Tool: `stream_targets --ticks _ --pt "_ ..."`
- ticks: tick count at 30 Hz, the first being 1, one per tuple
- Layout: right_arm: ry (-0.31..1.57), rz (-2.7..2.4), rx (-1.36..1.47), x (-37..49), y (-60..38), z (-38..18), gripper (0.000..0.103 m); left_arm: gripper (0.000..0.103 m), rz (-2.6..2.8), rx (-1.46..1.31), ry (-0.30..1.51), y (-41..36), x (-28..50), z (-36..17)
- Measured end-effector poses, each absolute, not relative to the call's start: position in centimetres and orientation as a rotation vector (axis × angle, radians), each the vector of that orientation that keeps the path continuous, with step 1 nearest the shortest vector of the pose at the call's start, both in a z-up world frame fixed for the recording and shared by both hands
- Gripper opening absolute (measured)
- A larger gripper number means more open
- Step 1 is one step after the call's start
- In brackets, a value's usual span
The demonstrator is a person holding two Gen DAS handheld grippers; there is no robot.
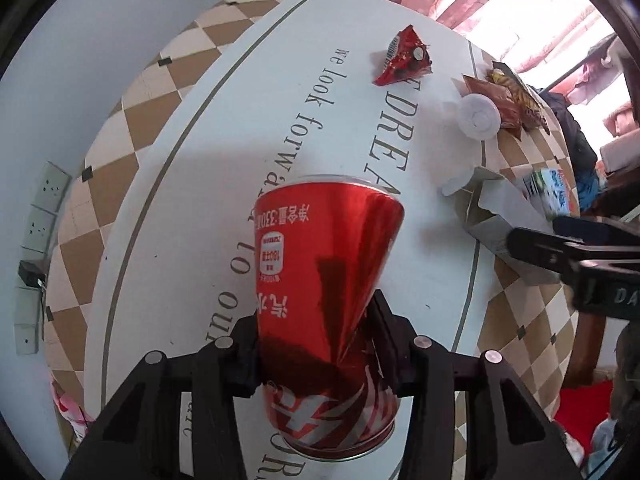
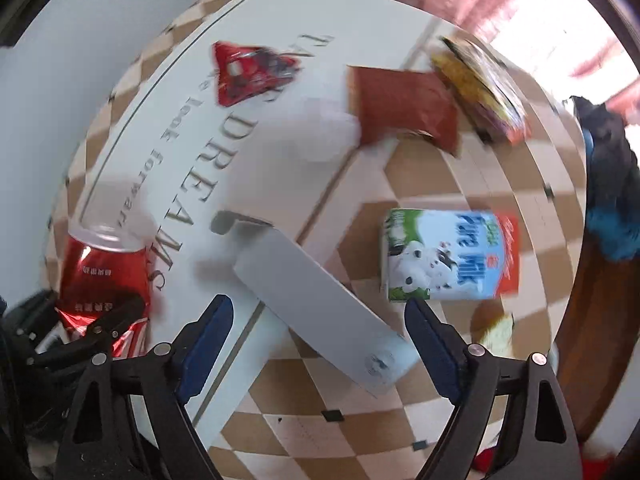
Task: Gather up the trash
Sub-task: 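Grasp the red cola can with left tool while right tool grasps white box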
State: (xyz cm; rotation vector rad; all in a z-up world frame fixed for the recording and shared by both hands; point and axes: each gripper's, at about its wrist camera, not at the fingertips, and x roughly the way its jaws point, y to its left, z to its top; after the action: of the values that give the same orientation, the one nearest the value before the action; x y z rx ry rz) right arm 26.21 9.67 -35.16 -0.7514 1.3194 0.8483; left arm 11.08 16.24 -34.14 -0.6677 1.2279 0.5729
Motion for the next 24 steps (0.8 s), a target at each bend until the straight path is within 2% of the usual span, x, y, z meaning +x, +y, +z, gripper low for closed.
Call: stream_targets --ticks 2,3,4,5,14,17,24 --pt "1.305 0.863 -0.785 25.5 10.1 -35.2 0.088 0.041 0.589 -0.632 1.232 15.8 11.2 -34.0" --pt "1.300 0.868 -0.796 25.2 10.3 -35.1 0.082 0.041 0.601 -0.614 1.234 15.7 11.2 -33.9" --pt "1.303 0.882 -0.799 25.0 10.4 -35.1 0.073 0.041 0.608 -0.602 1.232 15.6 11.3 -33.8" --pt "1.325 0.893 -0.797 24.8 10.4 -35.3 0.057 0.041 0.612 -0.591 1.231 15.4 11.3 -33.7" --pt "1.469 0.863 -0.699 26.6 10.2 -37.2 0.056 0.041 0.634 -0.557 1.237 15.6 11.5 -33.9" --pt "1.466 0.812 -0.666 26.5 9.9 -37.1 0.051 0.041 0.649 -0.564 1.228 15.6 11.9 -33.8" --pt "1.511 0.670 -0.444 24.8 2.8 -36.3 0.049 0.041 0.623 -0.529 1.238 13.7 11.1 -33.0"
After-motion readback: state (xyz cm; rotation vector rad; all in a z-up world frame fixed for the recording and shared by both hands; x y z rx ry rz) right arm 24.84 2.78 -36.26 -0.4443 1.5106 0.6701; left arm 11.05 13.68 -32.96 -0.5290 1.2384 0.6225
